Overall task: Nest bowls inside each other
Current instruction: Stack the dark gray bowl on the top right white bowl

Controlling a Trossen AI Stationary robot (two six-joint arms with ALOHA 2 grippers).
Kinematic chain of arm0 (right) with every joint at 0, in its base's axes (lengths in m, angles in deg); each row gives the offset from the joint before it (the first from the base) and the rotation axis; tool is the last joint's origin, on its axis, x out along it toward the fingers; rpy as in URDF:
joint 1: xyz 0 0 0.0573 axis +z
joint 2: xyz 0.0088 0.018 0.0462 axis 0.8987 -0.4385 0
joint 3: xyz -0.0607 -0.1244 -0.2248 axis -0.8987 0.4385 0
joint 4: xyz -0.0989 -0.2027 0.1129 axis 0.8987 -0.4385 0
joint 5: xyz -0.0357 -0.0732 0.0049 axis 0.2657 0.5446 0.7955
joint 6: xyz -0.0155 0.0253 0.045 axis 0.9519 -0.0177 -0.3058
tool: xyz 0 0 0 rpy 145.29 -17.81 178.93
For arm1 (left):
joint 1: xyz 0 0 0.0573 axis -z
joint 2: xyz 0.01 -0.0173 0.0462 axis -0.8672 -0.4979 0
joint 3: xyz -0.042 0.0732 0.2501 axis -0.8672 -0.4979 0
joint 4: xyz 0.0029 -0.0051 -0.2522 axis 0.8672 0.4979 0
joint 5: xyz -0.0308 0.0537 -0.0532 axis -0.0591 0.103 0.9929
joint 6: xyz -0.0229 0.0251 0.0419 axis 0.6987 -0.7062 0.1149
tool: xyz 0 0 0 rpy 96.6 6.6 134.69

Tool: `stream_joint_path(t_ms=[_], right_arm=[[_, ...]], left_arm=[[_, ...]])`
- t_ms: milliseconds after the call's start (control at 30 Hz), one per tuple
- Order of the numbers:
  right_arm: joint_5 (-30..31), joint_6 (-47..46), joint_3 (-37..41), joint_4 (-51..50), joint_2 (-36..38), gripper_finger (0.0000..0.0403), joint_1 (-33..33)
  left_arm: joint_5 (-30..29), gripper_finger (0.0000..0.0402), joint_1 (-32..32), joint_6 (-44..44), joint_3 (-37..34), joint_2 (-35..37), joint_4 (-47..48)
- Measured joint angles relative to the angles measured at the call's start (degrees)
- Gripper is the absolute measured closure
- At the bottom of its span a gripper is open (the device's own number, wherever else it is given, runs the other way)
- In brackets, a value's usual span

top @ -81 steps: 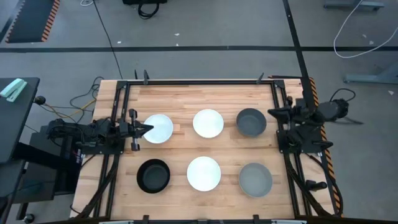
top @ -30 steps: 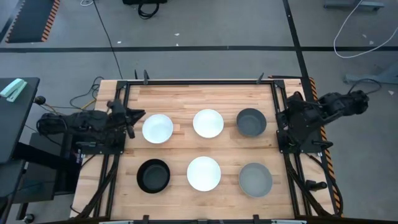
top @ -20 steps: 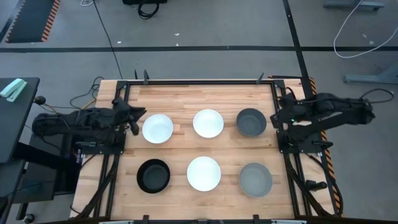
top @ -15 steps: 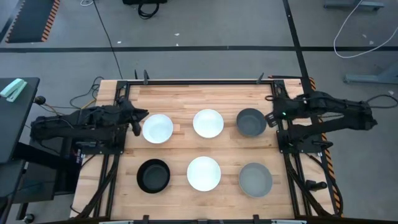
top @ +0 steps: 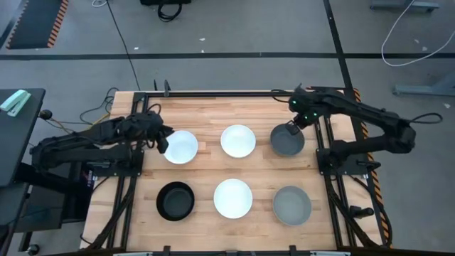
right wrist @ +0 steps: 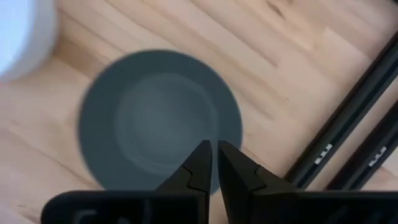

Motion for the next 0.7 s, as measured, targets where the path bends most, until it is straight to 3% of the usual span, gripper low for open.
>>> stream_joint_path(t_ms=[333,700], right_arm=[[-0.1,6.1,0.0,2.5,-8.4,0.0368,-2.2],[-2.0,8.0,4.4,6.5,-6.7,0.0368,-2.2]], left_arm=[[0.3,0.031,-2.0,0.0,0.0,-4.6,-0.1],[0.3,0.0318,-2.0,0.0,0.0,-6.0,-0.1]])
